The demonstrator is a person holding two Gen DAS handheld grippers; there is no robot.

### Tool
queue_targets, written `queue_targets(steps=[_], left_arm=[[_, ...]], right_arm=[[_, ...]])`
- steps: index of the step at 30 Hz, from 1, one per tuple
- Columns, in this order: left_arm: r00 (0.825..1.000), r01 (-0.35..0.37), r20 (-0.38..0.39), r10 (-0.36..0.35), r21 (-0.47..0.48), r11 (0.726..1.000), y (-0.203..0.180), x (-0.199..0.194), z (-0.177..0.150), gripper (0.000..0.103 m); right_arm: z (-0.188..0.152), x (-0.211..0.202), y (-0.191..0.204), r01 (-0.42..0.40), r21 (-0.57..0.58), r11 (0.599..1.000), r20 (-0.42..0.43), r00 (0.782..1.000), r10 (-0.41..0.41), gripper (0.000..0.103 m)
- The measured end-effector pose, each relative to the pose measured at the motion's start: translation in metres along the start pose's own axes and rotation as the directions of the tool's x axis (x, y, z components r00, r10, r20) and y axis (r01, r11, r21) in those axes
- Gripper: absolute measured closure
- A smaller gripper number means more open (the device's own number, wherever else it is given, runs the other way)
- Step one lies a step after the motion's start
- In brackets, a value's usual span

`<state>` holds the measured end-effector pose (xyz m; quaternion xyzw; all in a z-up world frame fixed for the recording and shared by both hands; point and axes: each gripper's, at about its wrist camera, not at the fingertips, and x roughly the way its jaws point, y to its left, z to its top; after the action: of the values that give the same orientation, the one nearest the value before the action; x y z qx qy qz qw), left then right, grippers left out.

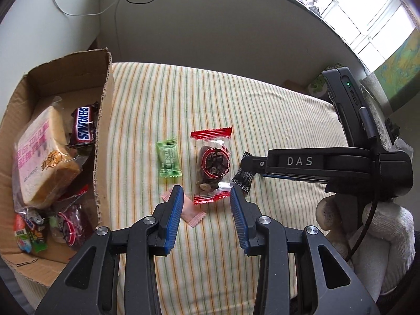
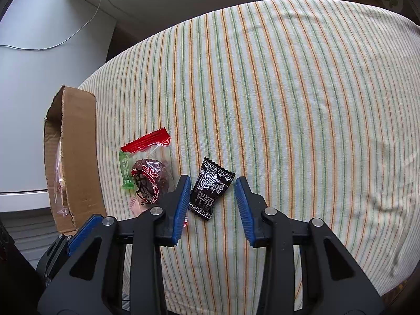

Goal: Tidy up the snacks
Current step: 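Move the right tool to the black wrapped candy and close on it, then grasp the red-topped date bag with the left tool while the right tool holds the black candy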

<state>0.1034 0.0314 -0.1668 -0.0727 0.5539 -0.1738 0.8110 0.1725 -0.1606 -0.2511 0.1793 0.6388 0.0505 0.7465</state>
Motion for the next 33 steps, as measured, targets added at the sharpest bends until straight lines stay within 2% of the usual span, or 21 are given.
queue_targets(steps=[4, 8, 10, 14, 19, 25, 33], left_arm=[[1.0, 0.007, -0.009, -0.007, -0.003, 1.0, 0.001, 0.005, 0.002, 0.067], [1.0, 0.007, -0.013, -0.007, -0.005, 1.0, 0.005, 0.009, 0.007, 0.067], [1.0, 0.004, -0.017, -0.004, -0.005, 1.0, 0.006, 0.011, 0.008, 0.067], [1.0, 0.007, -0.024, -0.007, -0.013, 1.0, 0.004, 0.019, 0.011, 0.067], [0.999, 0.006, -0.035, -0.007, -0.009, 1.0, 0.002, 0.029, 0.018, 0.068], [0.999, 0.017, -0.038, -0.017, 0.001, 1.0, -0.008, 0.042, 0.029, 0.067], [0.997, -0.024, -0.066, 0.028, 0.052, 0.998, -0.023, 0.065, 0.036, 0.068]], right_arm=[[0.003, 0.008, 0.016, 0.026, -0.011, 1.0, 0.008, 1.0, -0.026, 0.065], [0.004, 0.016, 0.032, 0.077, -0.081, 0.994, 0.013, 0.997, -0.077, 0.067], [0.002, 0.019, 0.039, 0.113, -0.13, 0.985, 0.015, 0.994, -0.112, 0.074], [0.001, 0.023, 0.045, 0.12, -0.162, 0.979, 0.009, 0.993, -0.12, 0.077], [0.0, 0.016, 0.038, 0.139, -0.179, 0.974, 0.011, 0.99, -0.14, 0.078], [0.006, 0.007, 0.01, 0.142, -0.159, 0.977, 0.015, 0.99, -0.142, 0.078], [0.004, 0.001, -0.004, 0.125, -0.148, 0.981, 0.013, 0.992, -0.124, 0.078]])
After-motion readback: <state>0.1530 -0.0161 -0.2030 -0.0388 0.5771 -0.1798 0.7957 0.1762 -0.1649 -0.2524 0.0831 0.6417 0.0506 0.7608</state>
